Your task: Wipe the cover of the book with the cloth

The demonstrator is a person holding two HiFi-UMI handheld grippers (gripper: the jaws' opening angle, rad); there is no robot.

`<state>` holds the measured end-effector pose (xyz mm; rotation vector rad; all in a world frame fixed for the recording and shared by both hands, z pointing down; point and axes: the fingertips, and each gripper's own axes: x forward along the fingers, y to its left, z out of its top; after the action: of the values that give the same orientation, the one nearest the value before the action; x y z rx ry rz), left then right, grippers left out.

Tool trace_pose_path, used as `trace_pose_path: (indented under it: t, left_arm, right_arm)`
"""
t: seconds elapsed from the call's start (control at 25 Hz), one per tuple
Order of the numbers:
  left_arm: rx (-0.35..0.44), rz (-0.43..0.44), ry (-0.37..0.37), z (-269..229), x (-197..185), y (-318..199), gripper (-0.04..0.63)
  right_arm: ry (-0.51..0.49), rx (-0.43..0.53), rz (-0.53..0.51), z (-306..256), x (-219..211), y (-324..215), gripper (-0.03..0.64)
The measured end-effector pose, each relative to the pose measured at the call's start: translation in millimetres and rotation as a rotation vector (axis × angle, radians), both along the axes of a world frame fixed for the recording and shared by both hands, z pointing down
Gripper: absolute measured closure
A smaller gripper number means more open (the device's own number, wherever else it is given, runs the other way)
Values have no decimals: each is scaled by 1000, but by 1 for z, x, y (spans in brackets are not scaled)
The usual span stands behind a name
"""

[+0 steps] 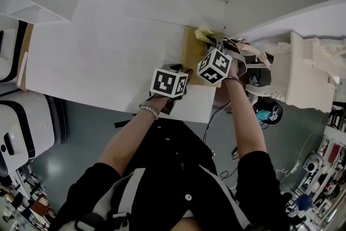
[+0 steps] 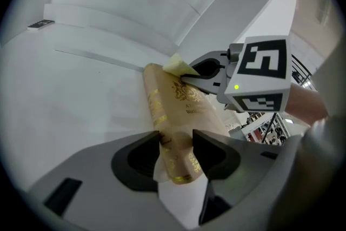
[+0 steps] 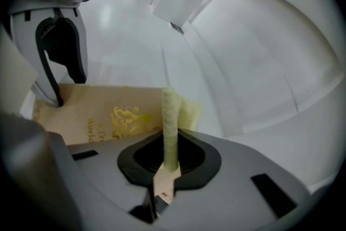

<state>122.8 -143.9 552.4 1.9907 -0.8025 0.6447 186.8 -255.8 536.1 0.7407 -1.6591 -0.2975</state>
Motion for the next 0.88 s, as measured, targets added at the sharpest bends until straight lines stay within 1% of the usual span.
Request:
trace_pose_path:
  t: [0.2,0.36,0.88]
  left_arm:
    - [0,-2,-1,0,0,0,400]
    - [4,-5,-1,0,0,0,400]
    - [5,-10,-4,0,-1,1,400]
  right_arm:
    - [67,-18,-128,2,-8,20,584]
    - [89,-31,-197,3,-11,39,584]
    - [82,-107,-304,4,-15,103,584]
